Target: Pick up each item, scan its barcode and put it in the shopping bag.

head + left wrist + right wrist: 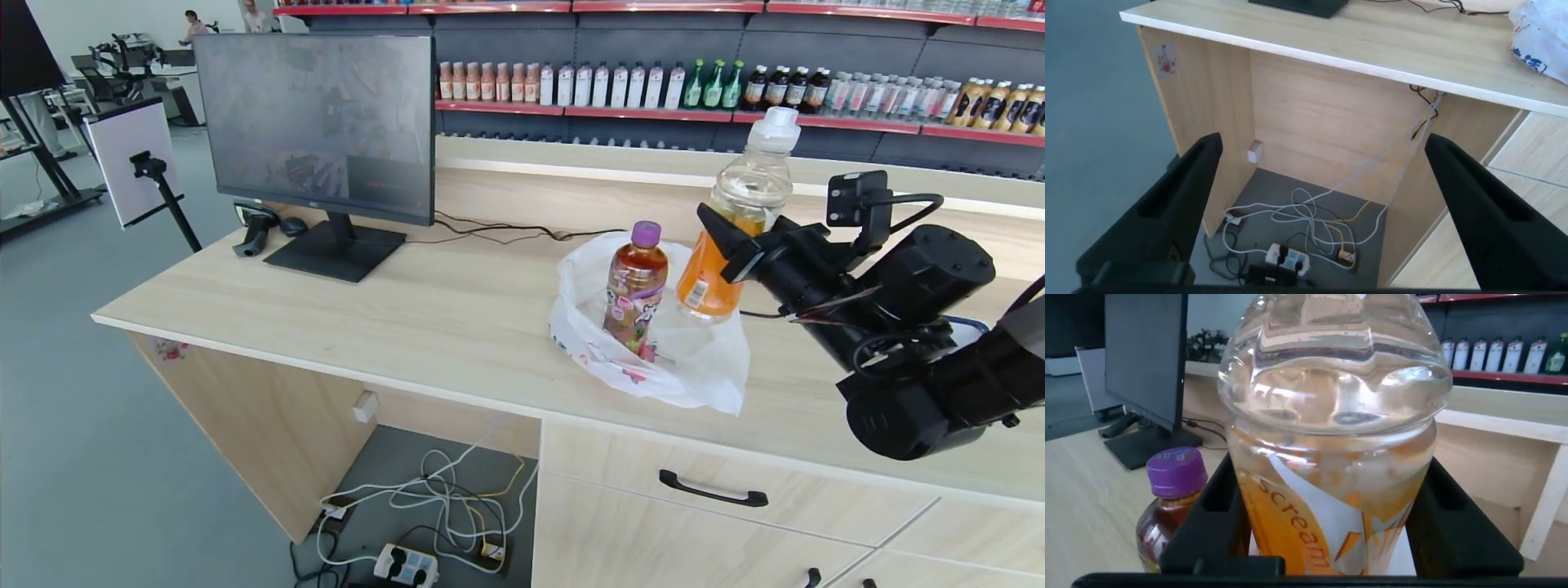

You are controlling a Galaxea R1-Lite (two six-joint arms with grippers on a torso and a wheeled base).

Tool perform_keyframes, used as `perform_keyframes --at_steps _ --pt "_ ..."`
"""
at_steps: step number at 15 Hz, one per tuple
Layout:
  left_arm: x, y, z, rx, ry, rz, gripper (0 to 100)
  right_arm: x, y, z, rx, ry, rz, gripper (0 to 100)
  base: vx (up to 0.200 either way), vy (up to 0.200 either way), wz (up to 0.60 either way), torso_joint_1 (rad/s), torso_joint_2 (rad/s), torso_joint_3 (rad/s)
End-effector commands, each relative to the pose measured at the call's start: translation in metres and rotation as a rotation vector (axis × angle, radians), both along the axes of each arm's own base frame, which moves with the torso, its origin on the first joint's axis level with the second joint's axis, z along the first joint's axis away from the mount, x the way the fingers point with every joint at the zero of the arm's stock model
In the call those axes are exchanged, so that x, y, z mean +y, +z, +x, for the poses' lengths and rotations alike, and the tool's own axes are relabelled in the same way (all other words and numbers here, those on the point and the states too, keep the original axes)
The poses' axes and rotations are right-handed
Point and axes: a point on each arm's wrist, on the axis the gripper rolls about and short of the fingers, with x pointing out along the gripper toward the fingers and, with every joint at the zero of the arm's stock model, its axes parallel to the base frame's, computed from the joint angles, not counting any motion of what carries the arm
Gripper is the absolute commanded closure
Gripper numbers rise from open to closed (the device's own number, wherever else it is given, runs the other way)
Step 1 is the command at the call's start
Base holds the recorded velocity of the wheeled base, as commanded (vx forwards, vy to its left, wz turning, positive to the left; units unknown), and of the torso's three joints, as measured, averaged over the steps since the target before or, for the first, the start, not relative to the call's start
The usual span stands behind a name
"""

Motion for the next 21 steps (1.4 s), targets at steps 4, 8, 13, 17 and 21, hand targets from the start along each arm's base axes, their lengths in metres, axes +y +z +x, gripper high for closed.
perform_keyframes --at_steps 4,8,13,17,21 --pt "0.0 0.0 0.0 0.0 0.001 -0.001 0 0.006 -0.017 0.029 0.013 0.016 0.029 100 0.0 0.0 0.0 0.0 0.0 0.0" --pt "0.0 0.0 0.0 0.001 -0.001 0.019 0 0.008 -0.028 0.038 0.031 0.014 0.025 100 0.0 0.0 0.0 0.0 0.0 0.0" --pt "0.0 0.0 0.0 0.001 0.001 0.018 0 0.012 -0.038 0.051 0.032 0.018 0.024 100 0.0 0.0 0.0 0.0 0.0 0.0" --pt "0.0 0.0 0.0 0.001 0.001 0.018 0 0.009 -0.051 0.063 0.044 -0.003 0.021 100 0.0 0.0 0.0 0.0 0.0 0.0" --pt "0.0 0.0 0.0 0.001 -0.001 0.018 0 0.007 -0.058 0.066 0.059 -0.007 0.02 100 0.0 0.0 0.0 0.0 0.0 0.0"
